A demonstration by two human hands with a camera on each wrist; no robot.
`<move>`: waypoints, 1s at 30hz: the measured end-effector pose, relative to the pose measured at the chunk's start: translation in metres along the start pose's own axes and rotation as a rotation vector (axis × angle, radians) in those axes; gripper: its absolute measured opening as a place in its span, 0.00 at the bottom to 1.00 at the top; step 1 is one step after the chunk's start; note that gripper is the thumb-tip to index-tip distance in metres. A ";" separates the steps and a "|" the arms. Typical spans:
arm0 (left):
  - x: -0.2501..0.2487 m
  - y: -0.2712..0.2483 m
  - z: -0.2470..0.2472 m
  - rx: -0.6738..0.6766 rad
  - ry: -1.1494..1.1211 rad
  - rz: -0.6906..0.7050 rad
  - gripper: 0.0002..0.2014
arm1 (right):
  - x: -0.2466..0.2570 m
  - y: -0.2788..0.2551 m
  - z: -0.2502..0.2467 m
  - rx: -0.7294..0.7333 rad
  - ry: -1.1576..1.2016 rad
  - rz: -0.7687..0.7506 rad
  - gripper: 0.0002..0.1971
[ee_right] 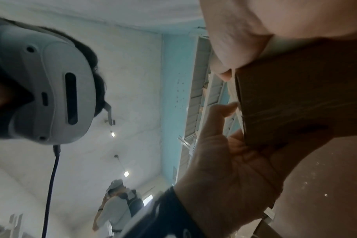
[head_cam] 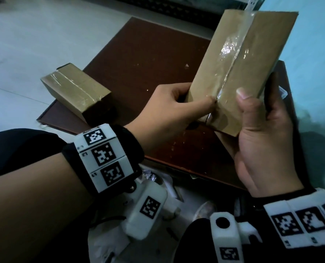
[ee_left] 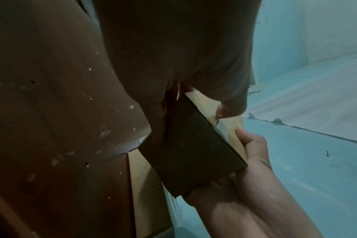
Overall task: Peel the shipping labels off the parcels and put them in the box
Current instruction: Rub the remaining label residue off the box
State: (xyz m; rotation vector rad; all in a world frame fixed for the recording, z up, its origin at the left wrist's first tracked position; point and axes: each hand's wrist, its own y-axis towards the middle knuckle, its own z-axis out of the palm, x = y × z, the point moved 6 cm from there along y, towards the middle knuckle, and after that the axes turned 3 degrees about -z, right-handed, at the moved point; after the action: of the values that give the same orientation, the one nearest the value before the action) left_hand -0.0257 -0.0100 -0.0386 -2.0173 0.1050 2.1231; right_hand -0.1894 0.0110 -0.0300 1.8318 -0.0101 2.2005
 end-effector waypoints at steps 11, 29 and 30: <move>0.001 0.001 -0.004 -0.029 -0.037 -0.004 0.07 | -0.004 0.000 0.005 -0.001 -0.004 0.002 0.39; -0.003 -0.001 -0.006 -0.062 -0.013 0.003 0.12 | -0.005 -0.003 0.006 0.025 0.005 -0.024 0.41; -0.001 -0.002 -0.007 -0.112 0.006 -0.006 0.16 | -0.007 -0.005 0.009 0.035 -0.007 -0.029 0.41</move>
State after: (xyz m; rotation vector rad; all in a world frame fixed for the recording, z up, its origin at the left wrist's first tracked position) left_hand -0.0185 -0.0099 -0.0377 -2.0825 -0.0187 2.1646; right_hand -0.1790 0.0124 -0.0360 1.8463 0.0533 2.1883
